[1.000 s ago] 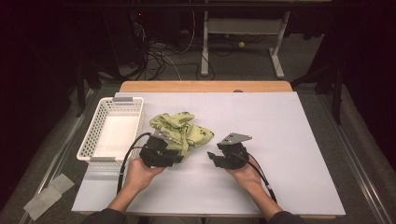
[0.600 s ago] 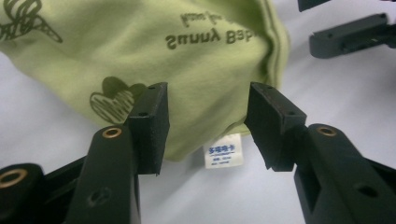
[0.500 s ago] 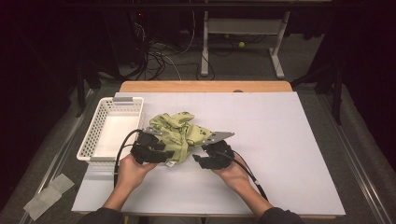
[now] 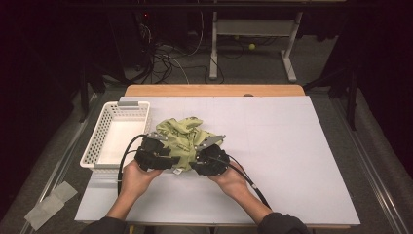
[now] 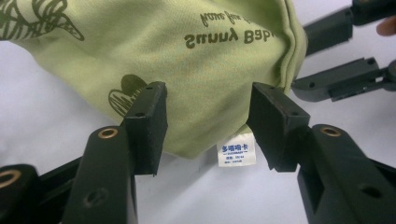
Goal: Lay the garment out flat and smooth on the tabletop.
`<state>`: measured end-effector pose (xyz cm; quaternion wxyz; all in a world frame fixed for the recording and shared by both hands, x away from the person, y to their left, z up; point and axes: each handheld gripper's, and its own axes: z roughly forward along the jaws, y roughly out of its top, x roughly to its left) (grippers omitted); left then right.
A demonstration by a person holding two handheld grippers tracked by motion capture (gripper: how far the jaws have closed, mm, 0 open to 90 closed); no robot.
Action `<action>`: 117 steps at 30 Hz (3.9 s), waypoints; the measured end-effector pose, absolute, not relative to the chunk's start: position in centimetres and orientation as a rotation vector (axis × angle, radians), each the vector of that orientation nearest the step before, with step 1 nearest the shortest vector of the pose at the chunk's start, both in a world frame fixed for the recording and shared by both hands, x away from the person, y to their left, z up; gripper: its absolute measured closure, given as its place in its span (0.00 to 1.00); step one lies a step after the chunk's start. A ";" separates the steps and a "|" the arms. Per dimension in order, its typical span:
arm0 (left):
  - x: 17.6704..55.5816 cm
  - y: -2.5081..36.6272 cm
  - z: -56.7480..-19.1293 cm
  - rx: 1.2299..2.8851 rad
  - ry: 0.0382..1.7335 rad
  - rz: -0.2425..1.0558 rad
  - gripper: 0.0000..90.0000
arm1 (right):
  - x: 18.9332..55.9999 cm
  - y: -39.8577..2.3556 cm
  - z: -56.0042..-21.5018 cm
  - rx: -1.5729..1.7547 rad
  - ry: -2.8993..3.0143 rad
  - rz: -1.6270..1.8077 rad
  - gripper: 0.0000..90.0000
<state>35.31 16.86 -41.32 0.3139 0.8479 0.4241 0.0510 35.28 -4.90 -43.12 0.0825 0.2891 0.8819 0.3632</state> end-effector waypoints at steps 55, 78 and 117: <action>34.6 16.3 -40.8 2.244 1.088 0.205 0.49 | 35.4 -12.8 -39.3 1.002 2.522 0.949 0.81; 37.4 13.9 -37.7 2.291 1.042 0.248 0.47 | 36.8 -10.4 -38.1 0.928 2.581 0.830 0.98; 38.2 7.4 -36.7 2.404 0.854 0.142 0.57 | 36.6 -15.1 -38.7 1.044 2.534 0.859 0.98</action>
